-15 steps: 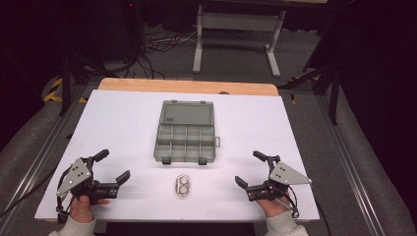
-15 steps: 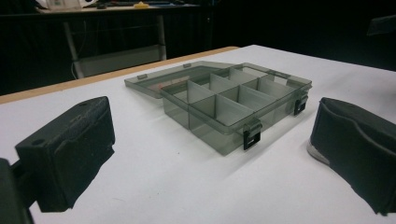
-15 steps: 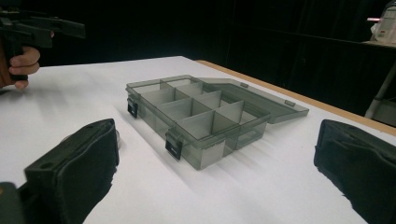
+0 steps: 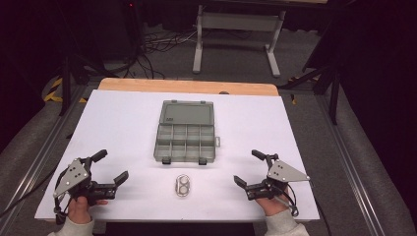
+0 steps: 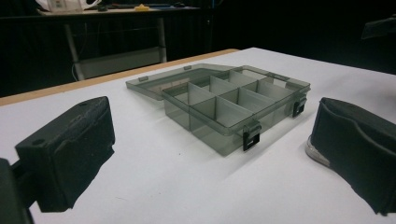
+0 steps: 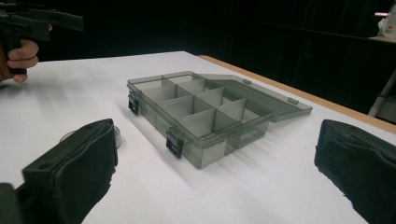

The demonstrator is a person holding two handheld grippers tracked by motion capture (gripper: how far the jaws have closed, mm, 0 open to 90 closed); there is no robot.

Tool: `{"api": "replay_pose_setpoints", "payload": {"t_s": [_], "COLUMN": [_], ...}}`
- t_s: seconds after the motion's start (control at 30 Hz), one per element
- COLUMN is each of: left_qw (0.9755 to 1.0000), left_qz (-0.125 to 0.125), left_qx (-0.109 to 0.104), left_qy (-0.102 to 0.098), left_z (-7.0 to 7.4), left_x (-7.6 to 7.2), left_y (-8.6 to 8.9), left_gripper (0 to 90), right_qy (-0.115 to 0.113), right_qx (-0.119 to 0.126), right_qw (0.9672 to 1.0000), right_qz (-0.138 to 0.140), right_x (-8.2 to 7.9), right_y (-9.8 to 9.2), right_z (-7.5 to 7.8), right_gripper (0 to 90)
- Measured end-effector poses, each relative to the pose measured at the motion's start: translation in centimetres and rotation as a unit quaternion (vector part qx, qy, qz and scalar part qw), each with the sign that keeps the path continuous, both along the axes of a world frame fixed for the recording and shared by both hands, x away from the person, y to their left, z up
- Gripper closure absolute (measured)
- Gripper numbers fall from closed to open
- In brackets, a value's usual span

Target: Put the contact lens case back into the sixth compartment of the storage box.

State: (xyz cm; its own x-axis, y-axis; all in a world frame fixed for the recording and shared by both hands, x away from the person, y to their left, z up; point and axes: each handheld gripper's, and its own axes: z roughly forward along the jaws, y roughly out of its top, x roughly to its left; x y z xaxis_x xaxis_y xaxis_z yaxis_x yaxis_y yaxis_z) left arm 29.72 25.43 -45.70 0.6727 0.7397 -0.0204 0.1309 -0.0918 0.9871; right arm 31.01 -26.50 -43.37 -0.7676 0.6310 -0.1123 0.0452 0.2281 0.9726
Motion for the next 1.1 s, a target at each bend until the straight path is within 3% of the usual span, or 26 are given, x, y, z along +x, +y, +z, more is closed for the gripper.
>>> {"api": "replay_pose_setpoints", "payload": {"t_s": [0.2,0.4,0.53,0.83,0.93,1.1], "left_qw": [1.0000,0.9998,0.9999,0.9999,0.9998,0.9999], "left_qz": [0.001,0.001,-0.001,-0.002,-0.006,-0.005], "left_qx": [-0.001,-0.011,-0.011,-0.010,-0.010,-0.006], "left_qy": [-0.004,0.014,0.012,0.012,0.015,0.015], "left_z": [0.2,0.3,0.3,0.4,0.3,0.3], "left_x": [-0.1,0.2,0.1,0.1,0.2,0.2], "left_y": [0.1,0.2,0.2,0.3,0.2,0.0], "left_gripper": [0.4,0.4,0.4,0.4,0.3,0.4], "right_qy": [0.006,0.008,0.023,0.027,0.040,0.036], "right_qx": [0.000,-0.010,-0.015,-0.028,-0.011,-0.004], "right_qw": [0.9999,0.9998,0.9990,0.9972,0.9960,0.9949], "right_qz": [0.010,0.018,0.036,0.064,0.079,0.094], "right_x": [0.1,0.3,1.0,1.9,2.3,2.7], "right_y": [0.3,1.1,2.3,4.2,5.1,6.2], "right_z": [0.5,1.2,1.7,2.7,2.9,3.2], "right_gripper": [0.0,0.6,1.2,1.3,1.1,1.2]}}
